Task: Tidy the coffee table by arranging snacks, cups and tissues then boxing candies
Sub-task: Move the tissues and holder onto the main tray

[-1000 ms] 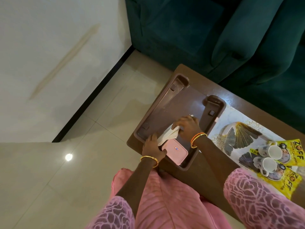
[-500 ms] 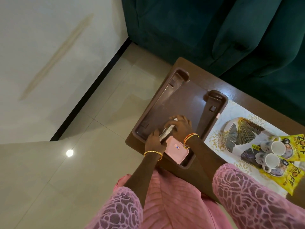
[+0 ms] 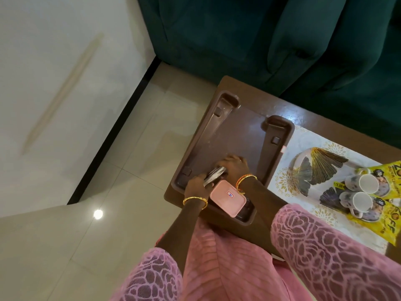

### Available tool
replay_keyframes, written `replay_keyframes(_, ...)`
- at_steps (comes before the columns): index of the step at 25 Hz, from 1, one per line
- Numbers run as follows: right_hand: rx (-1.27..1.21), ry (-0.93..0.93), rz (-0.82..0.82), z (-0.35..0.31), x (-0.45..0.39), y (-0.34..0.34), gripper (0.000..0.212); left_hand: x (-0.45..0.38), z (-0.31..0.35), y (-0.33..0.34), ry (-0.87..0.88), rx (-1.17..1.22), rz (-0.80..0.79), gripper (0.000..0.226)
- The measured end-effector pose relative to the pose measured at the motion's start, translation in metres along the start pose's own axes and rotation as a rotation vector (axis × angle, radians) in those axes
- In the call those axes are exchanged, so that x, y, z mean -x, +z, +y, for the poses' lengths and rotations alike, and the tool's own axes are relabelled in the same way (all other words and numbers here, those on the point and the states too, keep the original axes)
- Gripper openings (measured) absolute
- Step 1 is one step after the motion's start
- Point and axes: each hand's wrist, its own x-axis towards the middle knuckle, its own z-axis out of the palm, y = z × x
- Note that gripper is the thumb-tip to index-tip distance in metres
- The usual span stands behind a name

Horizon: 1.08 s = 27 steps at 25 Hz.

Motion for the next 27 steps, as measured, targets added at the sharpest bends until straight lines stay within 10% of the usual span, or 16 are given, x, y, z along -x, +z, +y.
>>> replay_keyframes(12,-0.859,0.288,0.401,0.091,0.084,-0.082,0.033,-0.014,0.121,-0.037,0.410,-0.058,0.101,0.034)
replay_keyframes(20,-0.845,0.433,0.709,0.241,0.150,-0.068,0.035,-0.021,0.245,0.100,0.667,-0.169,0.007,0.033)
replay_keyframes(27,-0.681,0.487,0.577,0.366,0.138,-0.040,0.039,-0.067,0.291,0.215,0.642,-0.298,-0.105,0.035)
